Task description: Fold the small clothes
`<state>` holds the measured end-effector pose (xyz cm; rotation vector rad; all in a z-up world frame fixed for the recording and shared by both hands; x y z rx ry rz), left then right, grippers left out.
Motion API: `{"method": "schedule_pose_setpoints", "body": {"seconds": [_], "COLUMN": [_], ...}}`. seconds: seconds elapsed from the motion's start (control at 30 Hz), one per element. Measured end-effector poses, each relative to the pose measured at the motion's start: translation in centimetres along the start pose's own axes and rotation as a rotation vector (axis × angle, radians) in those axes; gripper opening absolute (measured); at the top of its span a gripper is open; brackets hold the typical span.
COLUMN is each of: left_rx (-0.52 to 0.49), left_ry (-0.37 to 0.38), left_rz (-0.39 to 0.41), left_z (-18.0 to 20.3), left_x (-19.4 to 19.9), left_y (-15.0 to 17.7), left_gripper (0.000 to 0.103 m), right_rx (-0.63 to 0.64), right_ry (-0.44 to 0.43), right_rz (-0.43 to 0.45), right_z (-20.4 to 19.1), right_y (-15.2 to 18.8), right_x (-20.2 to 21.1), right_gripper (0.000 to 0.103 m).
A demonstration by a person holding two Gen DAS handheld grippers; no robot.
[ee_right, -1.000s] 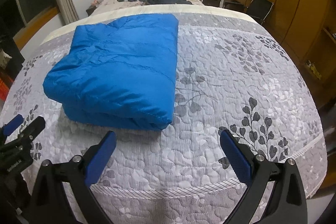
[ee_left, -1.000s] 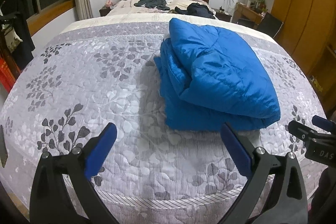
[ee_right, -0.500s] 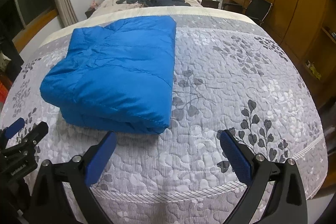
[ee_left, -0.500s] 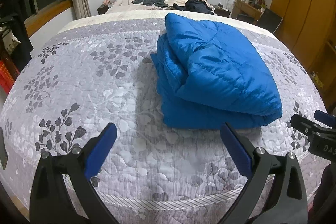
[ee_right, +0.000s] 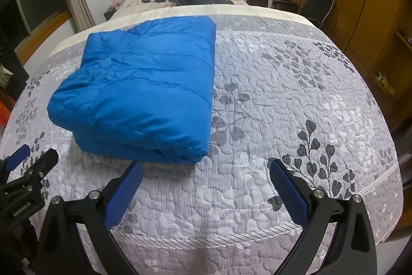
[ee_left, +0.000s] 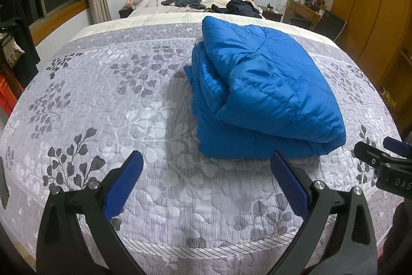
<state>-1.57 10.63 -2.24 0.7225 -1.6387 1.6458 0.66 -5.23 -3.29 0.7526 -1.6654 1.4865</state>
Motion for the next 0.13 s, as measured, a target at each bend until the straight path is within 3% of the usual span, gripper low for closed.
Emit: {"method": "schedule_pose_setpoints", "body": {"seconds": [0.13], "left_rx": [-0.001], "left_ry": [-0.002], "left_rz": [0.002], "left_z": [0.01], "left_x": [0.04], "left_y": [-0.05], "left_gripper": [0.098], "right_rx": [-0.003], "right_ry": [0.001], "right_rz": [-0.003], "right_z": [0.12], "right_y": [0.01], "right_x": [-0.16], "right_gripper": [0.099]}}
Point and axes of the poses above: each gripper's, at about its wrist camera, not at the fingertips, and x roughly against the way its jaws point, z to its right, y to its underside, the point moved 9 cm from there along -x, roughly the way its jaws point, and after that the axes turned 1 degree about y, right-handed, at the moved point
